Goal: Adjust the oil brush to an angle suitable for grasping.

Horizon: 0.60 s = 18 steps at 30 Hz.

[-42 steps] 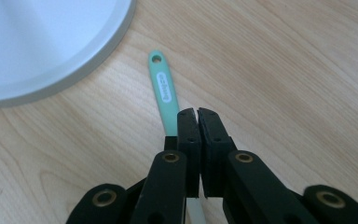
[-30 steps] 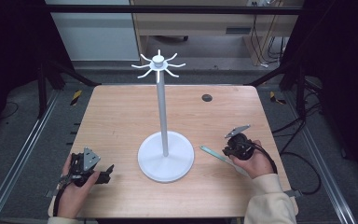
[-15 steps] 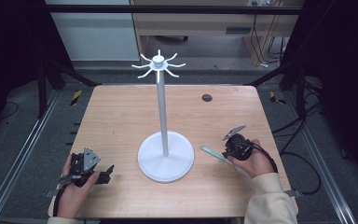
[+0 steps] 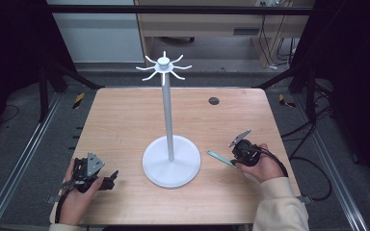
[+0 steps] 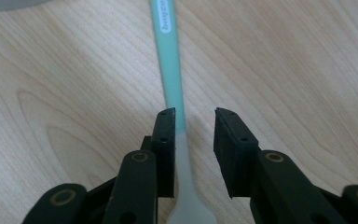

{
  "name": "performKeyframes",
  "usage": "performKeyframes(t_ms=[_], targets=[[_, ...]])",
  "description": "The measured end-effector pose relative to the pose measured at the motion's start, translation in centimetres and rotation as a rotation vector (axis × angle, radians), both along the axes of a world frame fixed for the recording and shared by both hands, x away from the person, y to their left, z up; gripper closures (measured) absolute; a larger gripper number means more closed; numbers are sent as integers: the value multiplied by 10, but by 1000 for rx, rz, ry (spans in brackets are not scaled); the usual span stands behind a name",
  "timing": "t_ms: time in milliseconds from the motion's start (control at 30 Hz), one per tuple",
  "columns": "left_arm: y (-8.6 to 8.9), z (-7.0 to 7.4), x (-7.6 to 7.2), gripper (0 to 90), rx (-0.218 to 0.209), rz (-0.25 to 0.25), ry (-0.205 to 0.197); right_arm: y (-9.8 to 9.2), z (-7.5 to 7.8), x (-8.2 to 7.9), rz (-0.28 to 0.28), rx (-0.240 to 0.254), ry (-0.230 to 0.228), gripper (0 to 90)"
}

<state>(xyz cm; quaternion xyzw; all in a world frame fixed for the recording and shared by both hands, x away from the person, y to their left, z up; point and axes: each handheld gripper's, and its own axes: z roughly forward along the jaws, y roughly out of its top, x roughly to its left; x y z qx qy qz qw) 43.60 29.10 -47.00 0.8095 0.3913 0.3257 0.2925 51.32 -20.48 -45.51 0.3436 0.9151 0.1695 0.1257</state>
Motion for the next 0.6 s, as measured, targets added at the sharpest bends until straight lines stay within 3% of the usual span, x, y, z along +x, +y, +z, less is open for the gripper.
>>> performKeyframes(t_ms=[267, 600], targets=[[-1, -1, 0, 30, -7, -3, 0, 5, -4, -1, 24, -38, 35, 668], [-2, -2, 0, 30, -2, -10, 9, 8, -7, 5, 45, -65, 67, 735]])
